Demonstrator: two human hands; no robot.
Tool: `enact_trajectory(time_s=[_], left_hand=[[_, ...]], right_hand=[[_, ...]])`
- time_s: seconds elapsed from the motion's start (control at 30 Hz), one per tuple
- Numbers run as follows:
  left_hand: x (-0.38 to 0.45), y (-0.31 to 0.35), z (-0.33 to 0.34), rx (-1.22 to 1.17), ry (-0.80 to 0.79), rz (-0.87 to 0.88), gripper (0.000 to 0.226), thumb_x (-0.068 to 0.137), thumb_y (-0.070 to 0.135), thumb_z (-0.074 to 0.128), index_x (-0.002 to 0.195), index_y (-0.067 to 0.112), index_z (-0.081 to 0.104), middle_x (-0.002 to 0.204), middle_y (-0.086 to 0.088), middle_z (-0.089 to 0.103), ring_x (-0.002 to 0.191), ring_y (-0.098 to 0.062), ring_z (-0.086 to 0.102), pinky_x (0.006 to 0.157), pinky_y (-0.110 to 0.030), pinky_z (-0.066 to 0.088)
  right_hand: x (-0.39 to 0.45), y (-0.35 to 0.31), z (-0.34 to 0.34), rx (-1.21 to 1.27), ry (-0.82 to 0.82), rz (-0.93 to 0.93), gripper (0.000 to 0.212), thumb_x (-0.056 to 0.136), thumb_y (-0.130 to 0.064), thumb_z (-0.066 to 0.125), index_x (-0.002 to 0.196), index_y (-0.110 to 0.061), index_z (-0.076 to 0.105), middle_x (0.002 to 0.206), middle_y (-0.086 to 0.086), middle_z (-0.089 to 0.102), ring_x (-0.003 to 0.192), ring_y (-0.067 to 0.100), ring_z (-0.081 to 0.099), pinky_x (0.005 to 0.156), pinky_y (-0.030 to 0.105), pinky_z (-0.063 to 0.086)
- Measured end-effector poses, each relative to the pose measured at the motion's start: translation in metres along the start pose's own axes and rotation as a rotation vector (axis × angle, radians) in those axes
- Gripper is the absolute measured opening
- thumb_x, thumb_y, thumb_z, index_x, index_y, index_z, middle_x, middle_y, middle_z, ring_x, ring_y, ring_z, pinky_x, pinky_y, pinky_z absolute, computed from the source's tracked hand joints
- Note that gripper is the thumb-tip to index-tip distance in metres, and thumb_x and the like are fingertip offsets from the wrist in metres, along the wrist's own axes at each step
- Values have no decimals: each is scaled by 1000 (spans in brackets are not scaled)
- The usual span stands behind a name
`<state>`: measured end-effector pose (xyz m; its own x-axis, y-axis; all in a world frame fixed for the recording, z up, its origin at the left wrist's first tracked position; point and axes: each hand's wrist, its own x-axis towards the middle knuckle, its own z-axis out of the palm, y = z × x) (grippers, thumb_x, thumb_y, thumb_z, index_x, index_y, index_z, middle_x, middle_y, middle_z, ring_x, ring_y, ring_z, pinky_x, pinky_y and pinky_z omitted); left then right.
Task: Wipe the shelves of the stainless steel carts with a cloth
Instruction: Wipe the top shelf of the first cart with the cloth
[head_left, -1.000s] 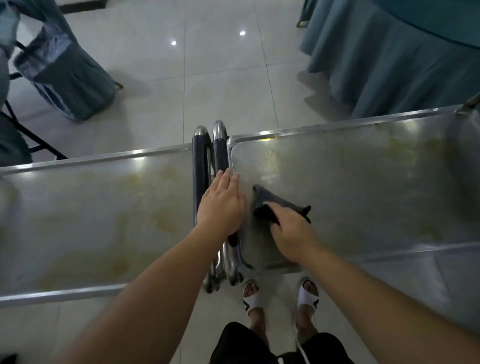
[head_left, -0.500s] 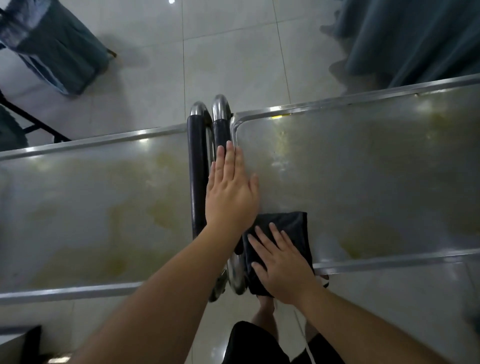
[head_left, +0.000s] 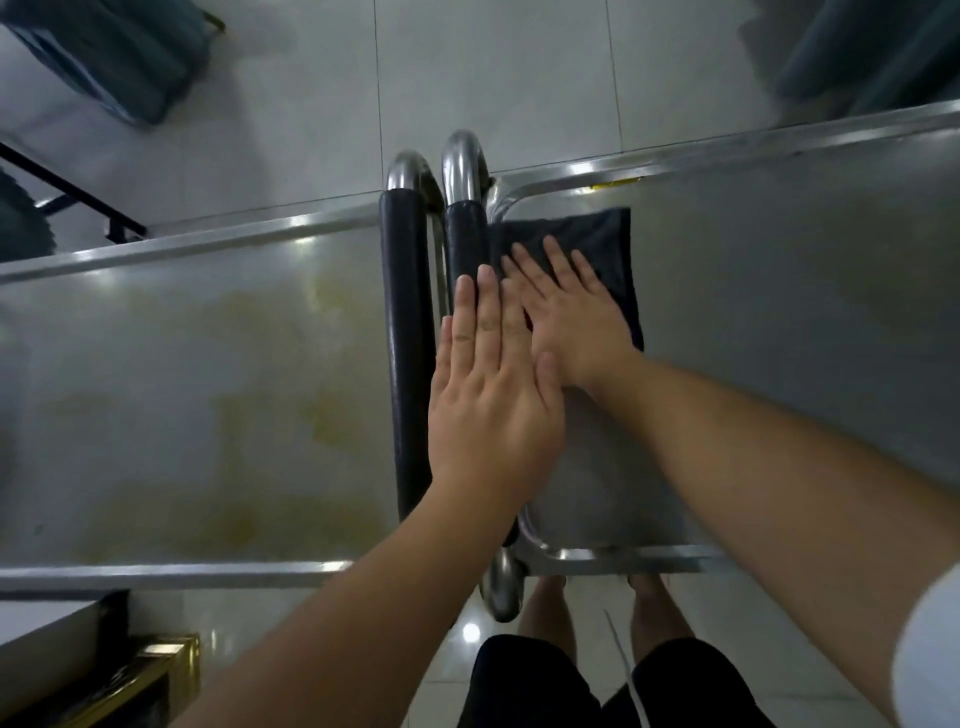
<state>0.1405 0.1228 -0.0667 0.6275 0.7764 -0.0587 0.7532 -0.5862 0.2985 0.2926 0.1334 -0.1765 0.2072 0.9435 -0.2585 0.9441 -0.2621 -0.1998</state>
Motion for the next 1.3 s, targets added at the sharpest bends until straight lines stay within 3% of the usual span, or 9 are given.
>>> enact_trajectory(time_s=[0.17, 0.37, 0.63, 0.8, 1.0, 1.3], left_hand=[[1, -1, 1, 17, 3, -14, 68, 111, 40, 22, 170, 8, 8, 179, -8, -1, 164, -18, -9, 132, -38, -5], [2, 0, -1, 17, 10, -24, 68, 111, 42, 20, 169, 8, 10, 179, -8, 2, 165, -18, -6, 133, -38, -3], [3, -2, -3, 61, -33, -36, 68, 112, 44, 15, 170, 9, 2, 179, -5, -9, 162, -14, -17, 132, -36, -9], [4, -2, -6, 71, -68, -49, 70, 111, 47, 12, 170, 12, -2, 178, -3, -12, 161, -12, -20, 131, -35, -12], [4, 2, -11, 93, -121, -88, 70, 111, 49, 13, 170, 15, -5, 178, 2, -17, 160, -10, -23, 129, -32, -15], [4, 5, -11, 123, -87, -97, 70, 111, 49, 17, 171, 16, -1, 178, 3, -15, 159, -7, -23, 126, -28, -20]], right_hand=[[61, 20, -24, 20, 57, 39, 71, 104, -58, 16, 167, -24, 8, 174, -4, 3, 160, 26, -5, 129, 48, 0], [57, 18, -19, 25, 85, 72, 72, 103, -60, 17, 166, -27, 14, 174, -3, 10, 160, 29, 2, 128, 54, 4], [-60, -2, 24, 40, 62, 28, 68, 104, -60, 14, 166, -31, 14, 173, -7, 12, 160, 24, 1, 128, 53, 6], [-163, 7, 55, 16, 73, -15, 72, 104, -60, 33, 166, -28, 16, 174, -5, 10, 161, 26, 2, 127, 55, 13], [-264, 44, 69, -1, 9, 31, 75, 102, -59, 36, 167, -30, 11, 174, -7, 6, 161, 25, 3, 126, 56, 17], [-222, 74, 53, -29, -2, 49, 73, 102, -60, 34, 166, -32, 13, 174, -8, 7, 161, 23, 1, 128, 53, 11]])
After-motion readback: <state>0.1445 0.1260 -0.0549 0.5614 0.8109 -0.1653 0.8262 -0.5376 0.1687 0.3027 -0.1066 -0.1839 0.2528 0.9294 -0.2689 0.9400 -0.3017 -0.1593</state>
